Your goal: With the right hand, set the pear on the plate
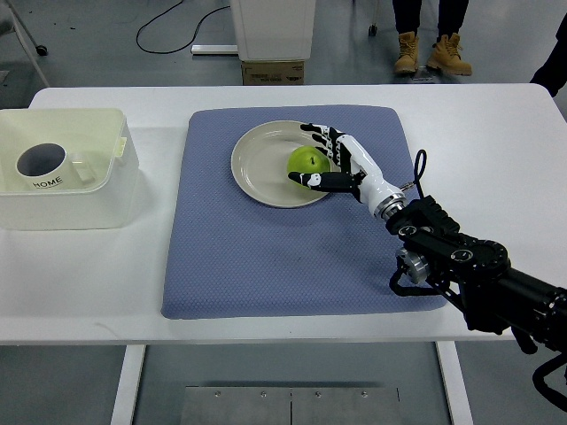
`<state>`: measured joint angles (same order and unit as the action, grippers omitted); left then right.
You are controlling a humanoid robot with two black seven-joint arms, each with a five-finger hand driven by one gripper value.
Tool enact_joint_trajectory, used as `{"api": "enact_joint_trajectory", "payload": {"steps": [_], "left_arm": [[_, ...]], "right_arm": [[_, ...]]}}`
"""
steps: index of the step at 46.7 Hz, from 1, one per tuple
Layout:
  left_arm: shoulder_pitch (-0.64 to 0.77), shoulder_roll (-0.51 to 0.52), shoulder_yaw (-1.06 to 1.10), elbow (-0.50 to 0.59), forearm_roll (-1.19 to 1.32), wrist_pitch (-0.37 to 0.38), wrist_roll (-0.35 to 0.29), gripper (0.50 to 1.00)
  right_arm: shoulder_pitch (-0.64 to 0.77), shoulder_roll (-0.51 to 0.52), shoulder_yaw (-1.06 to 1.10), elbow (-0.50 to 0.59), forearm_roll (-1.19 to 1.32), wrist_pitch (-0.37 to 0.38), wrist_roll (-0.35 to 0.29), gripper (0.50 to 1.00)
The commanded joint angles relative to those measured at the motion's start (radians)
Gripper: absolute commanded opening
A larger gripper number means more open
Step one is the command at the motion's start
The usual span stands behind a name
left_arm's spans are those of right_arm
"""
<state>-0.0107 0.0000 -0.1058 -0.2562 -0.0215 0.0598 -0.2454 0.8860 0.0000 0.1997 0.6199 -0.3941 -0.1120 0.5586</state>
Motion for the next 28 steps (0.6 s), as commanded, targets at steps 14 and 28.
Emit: {"api": "enact_joint_trajectory", "payload": {"steps": [14,28], "left_arm": [[0.000,0.000,0.000,0.000,0.000,0.000,0.000,1.000],[0.000,0.000,0.000,0.000,0.000,0.000,0.000,1.000]], "right_arm": [[-0.002,0.000,0.000,-0.002,0.000,0.002,-0.002,1.000],[0.007,0.000,0.075,-0.031,0.000,0.002,-0.009,1.000]]}}
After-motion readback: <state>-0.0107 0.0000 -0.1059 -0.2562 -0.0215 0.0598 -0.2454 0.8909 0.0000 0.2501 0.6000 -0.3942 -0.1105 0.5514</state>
